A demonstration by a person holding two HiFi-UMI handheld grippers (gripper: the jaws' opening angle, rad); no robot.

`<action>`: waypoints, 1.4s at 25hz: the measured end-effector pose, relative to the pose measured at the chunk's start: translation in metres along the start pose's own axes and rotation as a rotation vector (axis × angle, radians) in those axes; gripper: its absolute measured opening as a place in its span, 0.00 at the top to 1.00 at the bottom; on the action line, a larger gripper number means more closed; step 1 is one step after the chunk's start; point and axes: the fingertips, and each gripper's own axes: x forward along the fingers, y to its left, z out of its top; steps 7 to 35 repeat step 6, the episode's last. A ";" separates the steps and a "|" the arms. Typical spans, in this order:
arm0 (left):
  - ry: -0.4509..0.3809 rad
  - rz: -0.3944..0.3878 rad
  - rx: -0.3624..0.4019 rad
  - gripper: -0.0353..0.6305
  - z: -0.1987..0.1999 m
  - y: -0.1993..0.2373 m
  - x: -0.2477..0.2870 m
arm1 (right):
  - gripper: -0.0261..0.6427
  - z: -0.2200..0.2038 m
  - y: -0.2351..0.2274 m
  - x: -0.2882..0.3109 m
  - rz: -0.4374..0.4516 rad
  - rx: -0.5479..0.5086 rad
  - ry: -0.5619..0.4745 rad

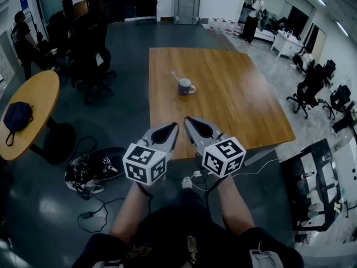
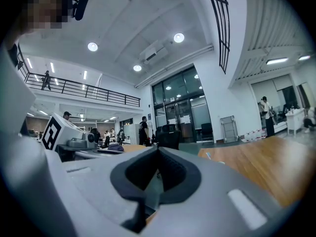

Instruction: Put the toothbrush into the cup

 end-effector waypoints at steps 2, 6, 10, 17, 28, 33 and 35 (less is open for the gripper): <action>-0.002 -0.002 0.003 0.94 0.002 -0.002 0.001 | 0.96 0.002 0.000 -0.001 0.000 0.000 -0.002; 0.002 -0.007 0.009 0.94 0.001 -0.005 0.004 | 0.96 0.002 -0.002 -0.002 0.001 0.000 -0.004; 0.002 -0.007 0.009 0.94 0.001 -0.005 0.004 | 0.96 0.002 -0.002 -0.002 0.001 0.000 -0.004; 0.002 -0.007 0.009 0.94 0.001 -0.005 0.004 | 0.96 0.002 -0.002 -0.002 0.001 0.000 -0.004; 0.002 -0.007 0.009 0.94 0.001 -0.005 0.004 | 0.96 0.002 -0.002 -0.002 0.001 0.000 -0.004; 0.002 -0.007 0.009 0.94 0.001 -0.005 0.004 | 0.96 0.002 -0.002 -0.002 0.001 0.000 -0.004; 0.002 -0.007 0.009 0.94 0.001 -0.005 0.004 | 0.96 0.002 -0.002 -0.002 0.001 0.000 -0.004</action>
